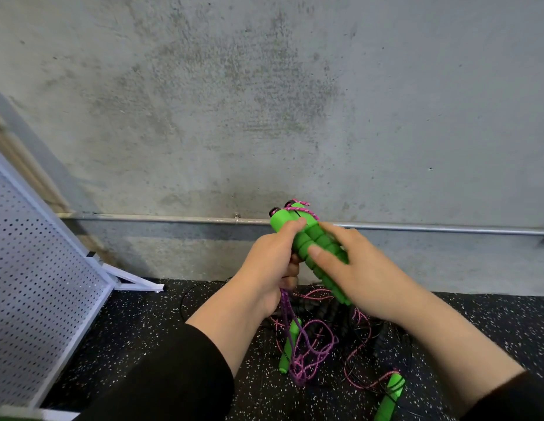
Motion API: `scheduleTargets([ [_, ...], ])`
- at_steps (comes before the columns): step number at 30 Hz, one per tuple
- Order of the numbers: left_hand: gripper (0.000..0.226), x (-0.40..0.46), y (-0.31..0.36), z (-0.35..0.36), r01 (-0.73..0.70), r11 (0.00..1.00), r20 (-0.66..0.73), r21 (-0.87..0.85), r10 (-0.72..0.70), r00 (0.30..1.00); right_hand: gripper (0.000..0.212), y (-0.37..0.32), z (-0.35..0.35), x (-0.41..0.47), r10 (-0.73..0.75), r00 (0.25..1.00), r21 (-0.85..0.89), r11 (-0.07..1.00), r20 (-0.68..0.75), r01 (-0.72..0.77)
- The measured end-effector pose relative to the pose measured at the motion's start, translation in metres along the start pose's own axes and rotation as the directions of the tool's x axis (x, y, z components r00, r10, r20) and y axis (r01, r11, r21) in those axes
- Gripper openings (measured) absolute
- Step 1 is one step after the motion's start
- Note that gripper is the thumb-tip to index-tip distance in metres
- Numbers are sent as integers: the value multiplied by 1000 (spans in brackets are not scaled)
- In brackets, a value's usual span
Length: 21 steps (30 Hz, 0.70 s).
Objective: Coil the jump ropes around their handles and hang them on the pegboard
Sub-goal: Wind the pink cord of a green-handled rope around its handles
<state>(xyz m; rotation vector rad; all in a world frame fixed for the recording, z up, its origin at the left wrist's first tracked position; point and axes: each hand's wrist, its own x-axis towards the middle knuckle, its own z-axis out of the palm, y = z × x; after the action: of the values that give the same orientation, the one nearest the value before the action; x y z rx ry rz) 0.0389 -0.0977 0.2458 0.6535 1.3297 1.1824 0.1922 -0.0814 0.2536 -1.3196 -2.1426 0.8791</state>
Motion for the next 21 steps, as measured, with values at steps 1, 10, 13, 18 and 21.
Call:
scheduleTargets([
  [1,31,0,1,0,-10,1000,23,1,10,1000,41,-3,-4,0,58,997,130,990,-44,-51],
  [10,31,-2,0,3,-70,991,211,112,45,977,40,0,-17,-9,139,896,721,549,422,-424],
  [13,33,-1,0,2,-90,981,207,175,53,977,47,3,-20,-8,173,907,700,585,385,-409],
  [18,41,-1,-2,-1,-80,951,185,299,24,982,60,3,-19,-2,211,963,529,805,168,-269],
  [21,48,-1,-3,-1,-40,948,208,315,-28,978,74,12,-19,1,136,989,197,973,-50,-124],
])
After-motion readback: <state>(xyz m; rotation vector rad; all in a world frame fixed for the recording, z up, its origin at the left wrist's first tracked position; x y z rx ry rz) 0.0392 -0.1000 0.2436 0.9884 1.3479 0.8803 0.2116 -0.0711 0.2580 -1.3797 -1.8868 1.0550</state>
